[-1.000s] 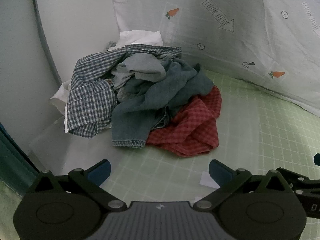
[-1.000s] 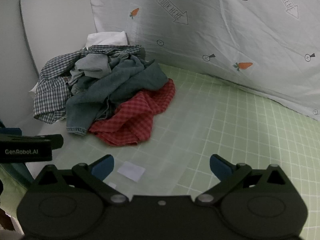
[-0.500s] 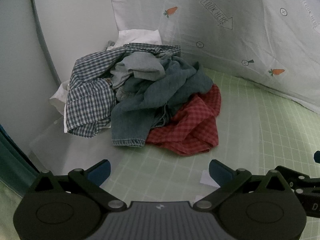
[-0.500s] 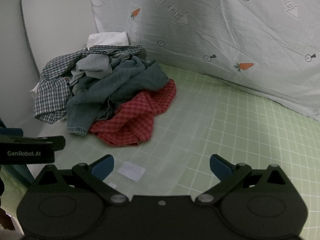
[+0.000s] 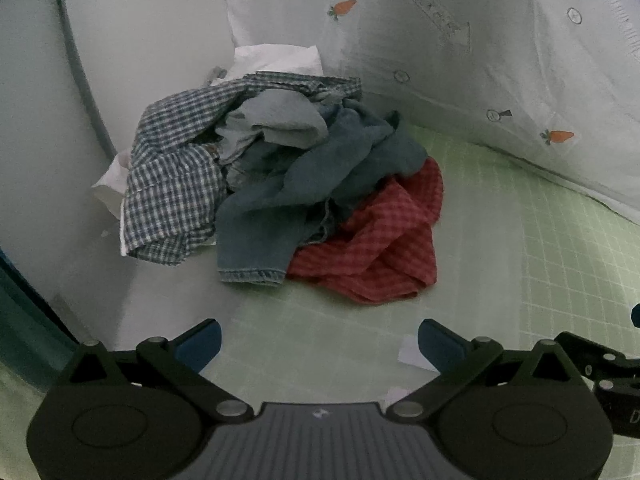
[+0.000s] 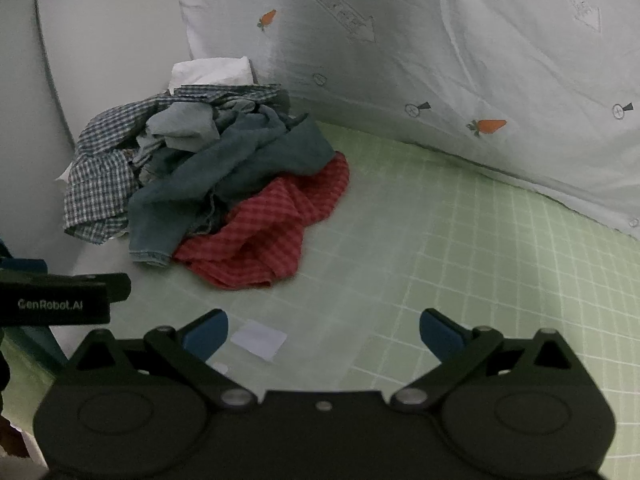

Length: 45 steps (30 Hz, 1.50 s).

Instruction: Fold clothes

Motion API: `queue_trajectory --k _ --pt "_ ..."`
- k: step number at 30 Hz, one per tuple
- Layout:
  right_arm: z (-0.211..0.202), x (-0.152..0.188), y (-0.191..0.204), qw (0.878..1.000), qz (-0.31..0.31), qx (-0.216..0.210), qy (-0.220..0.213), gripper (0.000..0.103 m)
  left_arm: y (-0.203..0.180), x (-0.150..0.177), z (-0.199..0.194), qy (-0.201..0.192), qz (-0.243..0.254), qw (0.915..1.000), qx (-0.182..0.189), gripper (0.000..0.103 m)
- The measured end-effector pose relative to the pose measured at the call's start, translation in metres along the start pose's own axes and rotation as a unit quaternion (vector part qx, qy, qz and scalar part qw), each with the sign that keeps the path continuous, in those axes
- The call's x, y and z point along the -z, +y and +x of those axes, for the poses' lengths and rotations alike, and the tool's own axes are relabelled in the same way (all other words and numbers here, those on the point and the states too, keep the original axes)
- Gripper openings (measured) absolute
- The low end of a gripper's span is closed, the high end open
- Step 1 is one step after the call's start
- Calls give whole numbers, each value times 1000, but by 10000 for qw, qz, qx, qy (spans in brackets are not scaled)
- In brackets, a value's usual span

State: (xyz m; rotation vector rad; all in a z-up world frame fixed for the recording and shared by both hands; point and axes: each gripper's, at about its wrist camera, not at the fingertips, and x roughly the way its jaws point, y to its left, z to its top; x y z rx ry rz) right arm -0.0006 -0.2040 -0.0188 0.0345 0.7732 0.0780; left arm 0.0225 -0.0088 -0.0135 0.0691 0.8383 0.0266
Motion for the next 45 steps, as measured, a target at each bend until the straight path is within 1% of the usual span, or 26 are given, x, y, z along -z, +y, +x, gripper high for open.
queue_trajectory --k 6,10,15,18,21,24,27,29,30,31,33,34,35,39,42,45 --pt "13 -7 -11 10000 92 19 26 103 -8 -11 18 152 -13 9998 98 103" --pt "30 -22 -18 9999 130 29 48 103 -7 -19 40 300 -50 9995 76 103" --pt "77 -43 -16 9994 44 -134 317 103 1 -33 83 608 -127 9981 -53 103" --pt "117 -54 -9 9984 -164 -221 500 102 2 -39 114 862 -74 9962 -95 103" --pt "161 -68 2 9964 -333 -420 658 92 2 -41 148 1197 -36 9927 -131 103" --pt "206 -80 17 9932 -535 -686 771 86 4 -39 177 1555 -103 9877 -149 103" --pt "247 -88 32 9890 -765 -854 930 80 7 -37 202 1851 -190 9823 -196 103" --pt "268 -90 37 9863 -753 -992 1084 73 10 -37 212 1968 -223 9798 -260 103" --pt "276 -91 38 9851 -717 -1057 1151 60 11 -36 217 2010 -231 9789 -289 103" --pt "284 -92 39 9838 -681 -1121 1219 39 12 -36 220 2037 -232 9783 -311 103" --pt "289 -91 39 9825 -625 -1240 1245 28 14 -34 225 2096 -246 9769 -347 103" --pt "290 -91 39 9818 -648 -1277 1249 9 15 -33 226 2114 -279 9764 -349 103" --pt "285 -88 37 9830 -652 -1221 1205 2 16 -32 227 2117 -322 9762 -340 103" --pt "263 -78 26 9886 -654 -927 994 1 17 -29 224 2092 -318 9766 -391 103" --pt "247 -70 18 9919 -655 -705 834 1 16 -25 219 2056 -275 9770 -497 103" --pt "222 -60 -7 9959 -326 -466 706 1 17 -18 211 2031 -229 9770 -607 103"
